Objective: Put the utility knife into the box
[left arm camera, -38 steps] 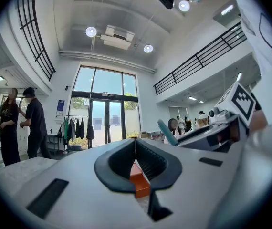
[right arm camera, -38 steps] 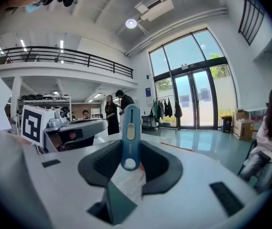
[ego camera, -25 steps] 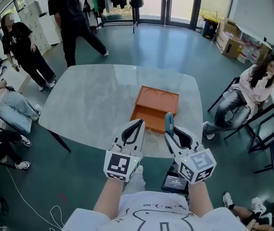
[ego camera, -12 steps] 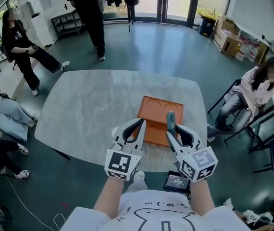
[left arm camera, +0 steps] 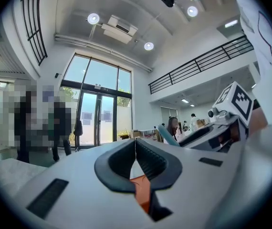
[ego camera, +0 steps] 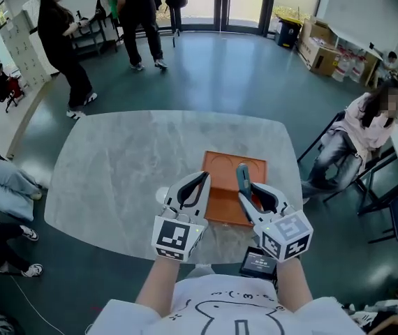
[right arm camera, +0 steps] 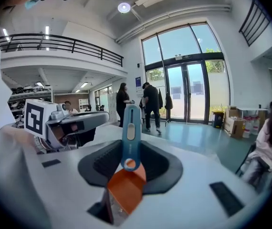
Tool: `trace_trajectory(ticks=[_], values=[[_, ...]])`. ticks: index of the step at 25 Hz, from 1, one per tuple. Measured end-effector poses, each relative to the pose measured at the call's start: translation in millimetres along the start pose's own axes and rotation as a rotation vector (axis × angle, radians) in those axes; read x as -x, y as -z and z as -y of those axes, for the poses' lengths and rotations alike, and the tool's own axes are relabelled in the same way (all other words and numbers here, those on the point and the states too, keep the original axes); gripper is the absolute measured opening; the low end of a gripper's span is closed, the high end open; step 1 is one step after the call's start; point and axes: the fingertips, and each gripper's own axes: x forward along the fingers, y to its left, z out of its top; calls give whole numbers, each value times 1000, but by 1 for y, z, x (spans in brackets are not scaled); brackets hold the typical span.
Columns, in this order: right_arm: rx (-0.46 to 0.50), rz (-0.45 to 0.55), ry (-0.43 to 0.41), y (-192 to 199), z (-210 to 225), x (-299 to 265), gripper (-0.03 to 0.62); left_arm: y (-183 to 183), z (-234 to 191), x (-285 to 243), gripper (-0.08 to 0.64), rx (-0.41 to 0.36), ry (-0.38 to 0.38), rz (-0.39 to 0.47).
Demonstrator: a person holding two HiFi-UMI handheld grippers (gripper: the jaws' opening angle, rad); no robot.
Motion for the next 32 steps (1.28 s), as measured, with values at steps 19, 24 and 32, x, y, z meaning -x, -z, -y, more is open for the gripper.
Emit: trace_trajectory(ticks=[19, 24, 32], values=[[36, -304, -173, 62, 19, -32, 133, 21, -12, -14, 15, 29, -77, -45], [49, -393, -223, 80, 19, -42, 133, 31, -14, -15, 15, 37, -97, -62], [69, -549, -281, 119, 16, -56, 133, 41, -20, -14, 15, 46, -123, -84]])
